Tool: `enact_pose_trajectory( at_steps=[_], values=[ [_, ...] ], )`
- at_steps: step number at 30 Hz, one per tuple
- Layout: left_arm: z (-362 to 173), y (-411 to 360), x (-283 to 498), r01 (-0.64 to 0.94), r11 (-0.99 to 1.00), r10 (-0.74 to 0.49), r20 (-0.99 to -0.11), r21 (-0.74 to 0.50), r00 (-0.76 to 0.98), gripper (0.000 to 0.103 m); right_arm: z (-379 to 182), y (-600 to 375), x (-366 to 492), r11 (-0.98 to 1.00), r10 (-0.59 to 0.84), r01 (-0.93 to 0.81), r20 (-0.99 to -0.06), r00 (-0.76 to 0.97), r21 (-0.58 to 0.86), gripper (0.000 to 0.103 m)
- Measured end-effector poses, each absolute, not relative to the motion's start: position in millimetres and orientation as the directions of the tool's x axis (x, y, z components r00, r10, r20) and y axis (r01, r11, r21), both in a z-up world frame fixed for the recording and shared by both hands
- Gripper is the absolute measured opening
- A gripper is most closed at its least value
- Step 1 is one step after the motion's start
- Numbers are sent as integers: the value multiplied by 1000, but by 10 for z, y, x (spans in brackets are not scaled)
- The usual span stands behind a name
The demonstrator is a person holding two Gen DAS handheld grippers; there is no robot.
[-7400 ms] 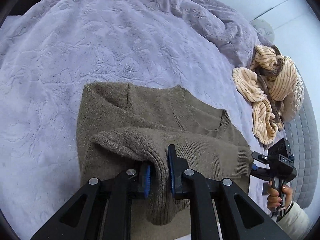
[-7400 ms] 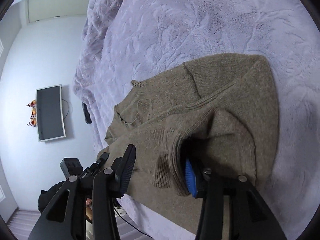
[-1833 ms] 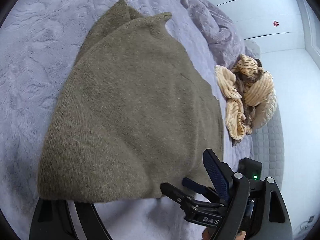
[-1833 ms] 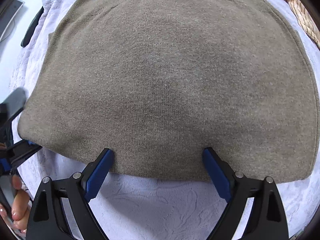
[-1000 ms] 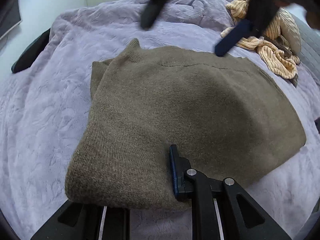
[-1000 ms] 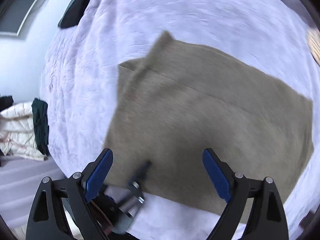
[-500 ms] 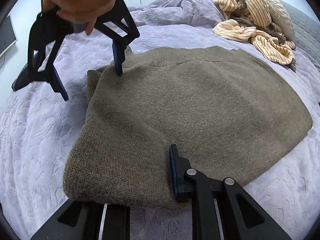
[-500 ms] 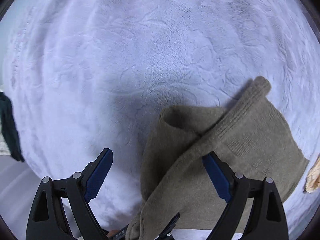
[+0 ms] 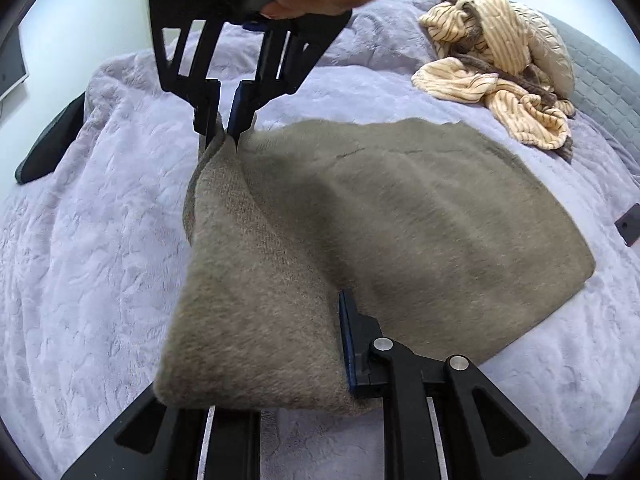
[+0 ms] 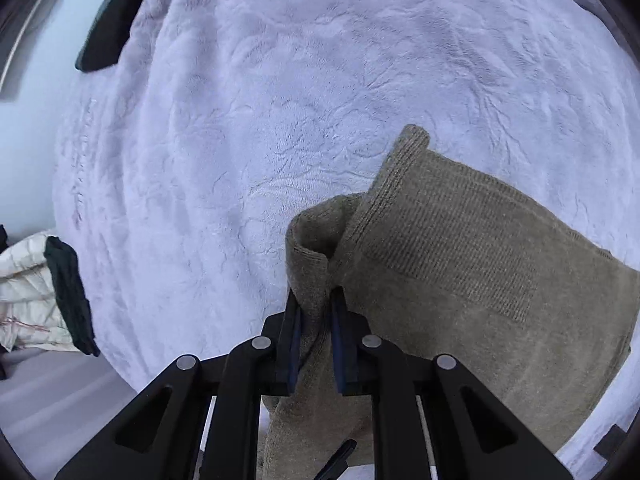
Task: Fold small clothes
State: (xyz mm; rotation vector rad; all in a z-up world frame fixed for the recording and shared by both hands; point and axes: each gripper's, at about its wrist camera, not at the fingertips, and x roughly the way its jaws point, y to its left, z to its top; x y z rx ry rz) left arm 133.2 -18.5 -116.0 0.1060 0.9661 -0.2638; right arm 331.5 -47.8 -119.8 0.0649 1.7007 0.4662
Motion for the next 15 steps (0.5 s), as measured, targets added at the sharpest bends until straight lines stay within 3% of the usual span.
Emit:
enact_pose_trajectory(
  at_steps=[6, 15],
  values=[
    [-741, -495, 1304, 355, 935, -225, -784, -6, 579, 19, -791, -1006, 3308, 861, 471, -166, -877, -97, 481, 14],
    [-319, -1405, 1265, 529, 847, -326, -733, 54, 597, 19, -299, -2028, 3299, 789, 613, -102, -787, 75, 605, 14]
  ],
)
